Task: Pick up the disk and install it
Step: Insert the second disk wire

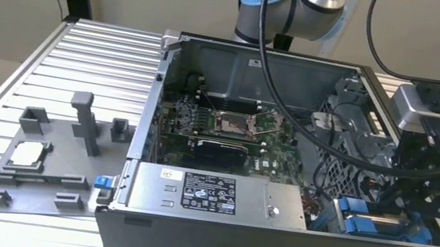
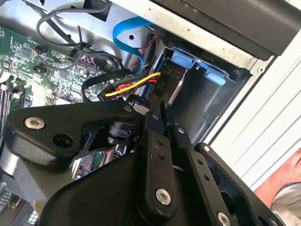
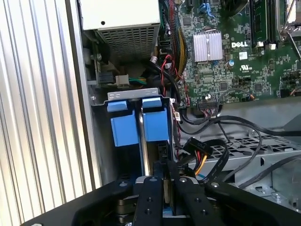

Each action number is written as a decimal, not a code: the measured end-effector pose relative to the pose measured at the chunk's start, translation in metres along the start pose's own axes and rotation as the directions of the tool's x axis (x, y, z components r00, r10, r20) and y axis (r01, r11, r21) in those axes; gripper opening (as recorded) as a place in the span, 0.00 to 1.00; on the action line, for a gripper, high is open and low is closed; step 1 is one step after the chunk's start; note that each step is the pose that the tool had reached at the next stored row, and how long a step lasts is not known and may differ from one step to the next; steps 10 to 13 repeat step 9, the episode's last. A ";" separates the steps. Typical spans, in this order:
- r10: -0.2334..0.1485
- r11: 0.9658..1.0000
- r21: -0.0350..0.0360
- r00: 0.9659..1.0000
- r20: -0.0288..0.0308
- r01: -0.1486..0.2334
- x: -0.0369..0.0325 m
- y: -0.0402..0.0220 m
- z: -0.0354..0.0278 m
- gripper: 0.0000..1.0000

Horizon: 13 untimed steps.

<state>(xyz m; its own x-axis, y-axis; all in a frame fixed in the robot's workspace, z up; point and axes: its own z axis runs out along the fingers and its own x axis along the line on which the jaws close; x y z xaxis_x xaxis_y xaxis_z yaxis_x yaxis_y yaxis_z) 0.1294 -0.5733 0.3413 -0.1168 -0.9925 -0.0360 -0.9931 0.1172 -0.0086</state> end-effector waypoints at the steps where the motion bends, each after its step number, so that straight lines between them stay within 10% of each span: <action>1: 0.000 1.000 0.000 1.000 0.000 0.000 0.0000 0.0000 0.0000 0.00; 13: 0.000 1.000 0.000 1.000 0.000 0.000 0.0000 0.0000 0.0000 0.00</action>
